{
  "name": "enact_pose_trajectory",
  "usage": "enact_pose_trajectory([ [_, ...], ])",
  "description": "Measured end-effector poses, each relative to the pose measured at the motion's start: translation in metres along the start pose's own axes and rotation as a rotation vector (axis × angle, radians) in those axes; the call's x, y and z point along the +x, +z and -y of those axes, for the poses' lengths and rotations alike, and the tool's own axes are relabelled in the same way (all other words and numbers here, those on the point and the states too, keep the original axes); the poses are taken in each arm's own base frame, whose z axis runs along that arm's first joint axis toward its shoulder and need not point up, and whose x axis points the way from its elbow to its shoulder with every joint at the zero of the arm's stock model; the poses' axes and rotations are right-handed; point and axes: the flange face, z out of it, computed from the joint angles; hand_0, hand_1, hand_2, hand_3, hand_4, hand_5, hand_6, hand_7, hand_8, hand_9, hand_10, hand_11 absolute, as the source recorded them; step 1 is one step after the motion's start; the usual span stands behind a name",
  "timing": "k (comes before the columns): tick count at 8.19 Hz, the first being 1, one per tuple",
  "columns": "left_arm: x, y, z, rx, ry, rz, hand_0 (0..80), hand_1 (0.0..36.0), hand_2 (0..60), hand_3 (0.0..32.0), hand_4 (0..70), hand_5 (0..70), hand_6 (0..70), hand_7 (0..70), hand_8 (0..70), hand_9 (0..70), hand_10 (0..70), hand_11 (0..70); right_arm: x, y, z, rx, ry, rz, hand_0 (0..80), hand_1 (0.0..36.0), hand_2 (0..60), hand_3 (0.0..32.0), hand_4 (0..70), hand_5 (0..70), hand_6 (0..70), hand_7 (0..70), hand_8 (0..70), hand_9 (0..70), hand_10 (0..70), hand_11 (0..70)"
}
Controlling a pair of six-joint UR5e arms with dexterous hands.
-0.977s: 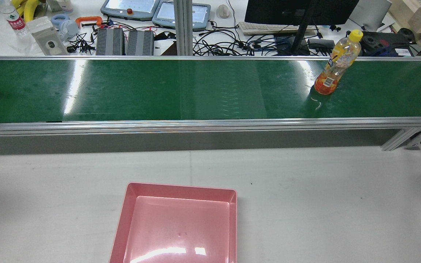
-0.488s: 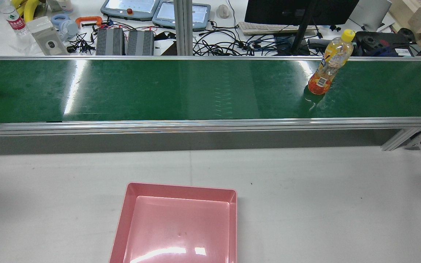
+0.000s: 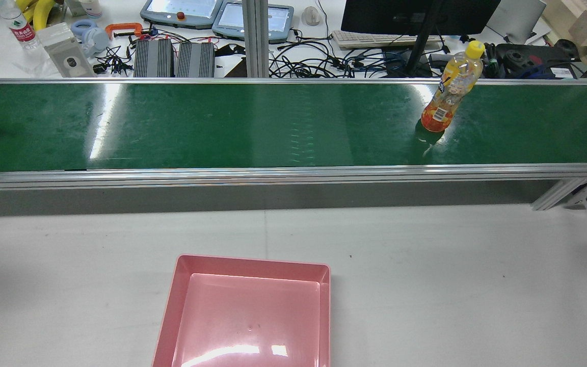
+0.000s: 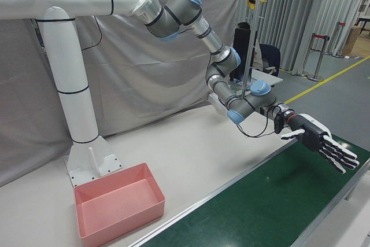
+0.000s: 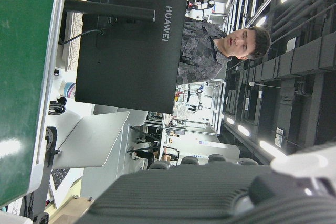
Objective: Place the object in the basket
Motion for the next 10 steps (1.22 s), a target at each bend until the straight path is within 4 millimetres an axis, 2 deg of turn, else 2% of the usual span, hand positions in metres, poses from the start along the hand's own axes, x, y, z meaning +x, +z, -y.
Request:
enact_pose_trajectory([
  [10,-0.0023,0.0,-0.0002,0.0,-0.001,0.005,51.6,13.3,0.0,0.0,3.2,1.8,0.0,0.0,0.0,0.0,3.3,6.9,0.0,0.0,0.0,0.0,0.0,0.0,0.0,0.0,0.0,0.0,0.0,0.0,0.0,0.0,0.0,0.0,0.0,0.0],
])
